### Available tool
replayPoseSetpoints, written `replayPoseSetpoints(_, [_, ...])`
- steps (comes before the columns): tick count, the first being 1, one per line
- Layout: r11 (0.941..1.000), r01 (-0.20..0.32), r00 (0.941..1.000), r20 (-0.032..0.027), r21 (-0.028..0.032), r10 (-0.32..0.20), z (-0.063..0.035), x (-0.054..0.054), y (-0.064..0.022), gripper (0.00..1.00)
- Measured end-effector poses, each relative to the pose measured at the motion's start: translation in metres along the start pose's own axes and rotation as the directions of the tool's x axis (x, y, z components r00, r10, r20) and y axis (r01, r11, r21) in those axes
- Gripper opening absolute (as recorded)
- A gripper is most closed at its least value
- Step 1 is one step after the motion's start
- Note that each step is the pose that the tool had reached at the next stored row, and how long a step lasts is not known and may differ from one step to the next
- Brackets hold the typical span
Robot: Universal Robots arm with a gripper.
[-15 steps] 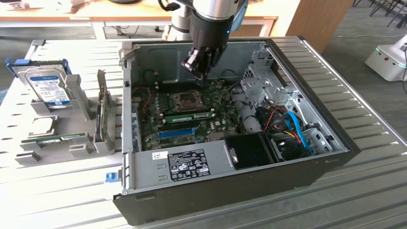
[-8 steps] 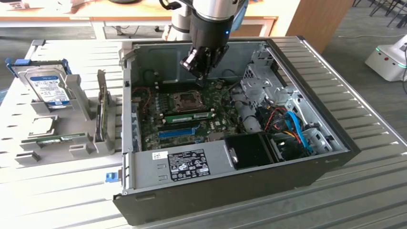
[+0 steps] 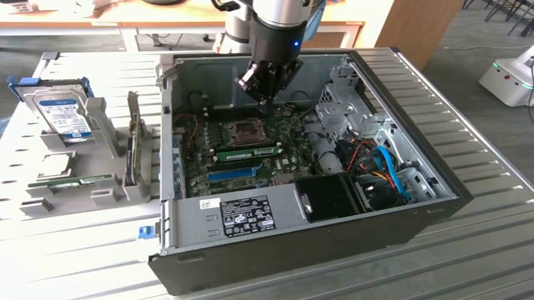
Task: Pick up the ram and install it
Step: 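Press down the ram until it locks into place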
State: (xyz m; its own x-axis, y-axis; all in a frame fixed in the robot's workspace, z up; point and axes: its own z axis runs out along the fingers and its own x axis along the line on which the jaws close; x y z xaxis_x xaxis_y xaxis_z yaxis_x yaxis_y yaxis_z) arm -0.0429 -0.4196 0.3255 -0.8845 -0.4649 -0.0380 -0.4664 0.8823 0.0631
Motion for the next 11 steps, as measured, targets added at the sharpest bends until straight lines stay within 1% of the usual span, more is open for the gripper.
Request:
replayPoseSetpoints(5, [0.998, -0.063, 0.998, 0.0041, 0.0023, 0.063, 0.0005, 0.0, 0.0, 0.11])
replayPoseSetpoints(8, [0.9947, -0.103, 0.9947, 0.0068, 0.0036, 0.103, 0.0008, 0.0, -0.0001, 0.11])
replayPoseSetpoints(11, [0.9898, -0.142, 0.9898, 0.0094, 0.0048, 0.142, 0.0011, 0.0, -0.0001, 0.11])
